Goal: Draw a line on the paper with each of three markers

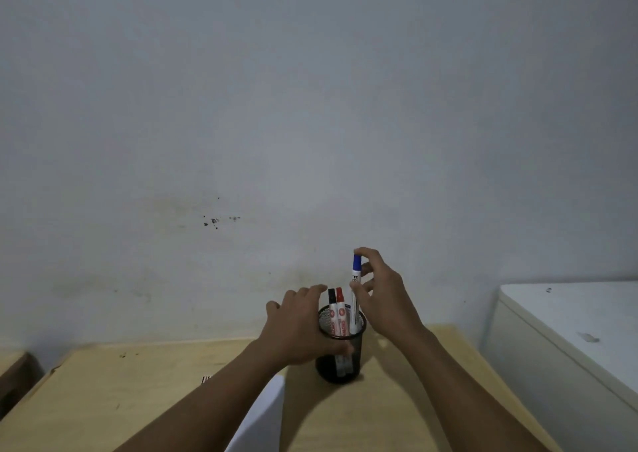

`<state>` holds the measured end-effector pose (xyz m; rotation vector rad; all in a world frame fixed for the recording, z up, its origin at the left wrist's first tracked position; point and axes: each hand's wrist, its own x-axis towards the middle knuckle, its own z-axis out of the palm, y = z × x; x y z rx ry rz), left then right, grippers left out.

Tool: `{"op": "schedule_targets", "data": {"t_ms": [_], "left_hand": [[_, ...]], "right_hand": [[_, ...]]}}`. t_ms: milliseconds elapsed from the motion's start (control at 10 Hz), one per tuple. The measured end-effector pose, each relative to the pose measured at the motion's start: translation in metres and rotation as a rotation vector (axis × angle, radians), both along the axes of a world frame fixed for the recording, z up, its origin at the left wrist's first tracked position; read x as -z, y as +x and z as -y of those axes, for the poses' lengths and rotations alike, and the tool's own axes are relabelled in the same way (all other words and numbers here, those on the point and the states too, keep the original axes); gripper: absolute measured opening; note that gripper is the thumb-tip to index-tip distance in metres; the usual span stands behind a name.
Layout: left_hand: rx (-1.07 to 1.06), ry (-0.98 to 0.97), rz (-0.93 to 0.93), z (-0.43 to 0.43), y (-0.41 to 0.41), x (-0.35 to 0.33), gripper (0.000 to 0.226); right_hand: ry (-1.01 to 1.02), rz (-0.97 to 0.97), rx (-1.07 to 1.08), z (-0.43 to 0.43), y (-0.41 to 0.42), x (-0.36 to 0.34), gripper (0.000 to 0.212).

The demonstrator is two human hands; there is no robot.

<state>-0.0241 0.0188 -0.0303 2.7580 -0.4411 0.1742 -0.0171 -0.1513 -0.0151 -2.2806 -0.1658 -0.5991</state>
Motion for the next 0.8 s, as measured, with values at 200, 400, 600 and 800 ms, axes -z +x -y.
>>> {"op": "schedule_targets", "data": {"t_ms": [200, 400, 600, 800], "left_hand": [[0.053, -0.059, -0.048, 0.008, 0.016, 0.02, 0.097], [0.059, -0.052, -0.035, 0.009, 0.021, 0.021, 0.095], [0.057, -0.054, -0.023, 0.009, 0.02, 0.02, 0.092], [0.007, -0.043, 0.013, 0.0, 0.011, 0.012, 0.104]], "right_hand": [[-0.076, -0.119, 0.02, 0.007, 0.017, 0.024, 0.047], [-0.105, -0.164, 0.064, 0.006, 0.019, 0.036, 0.044], [-0.158, -0.153, 0.118, 0.0, 0.019, 0.036, 0.039], [-0.142, -0.099, 0.103, -0.005, 0.005, 0.023, 0.048]]}}
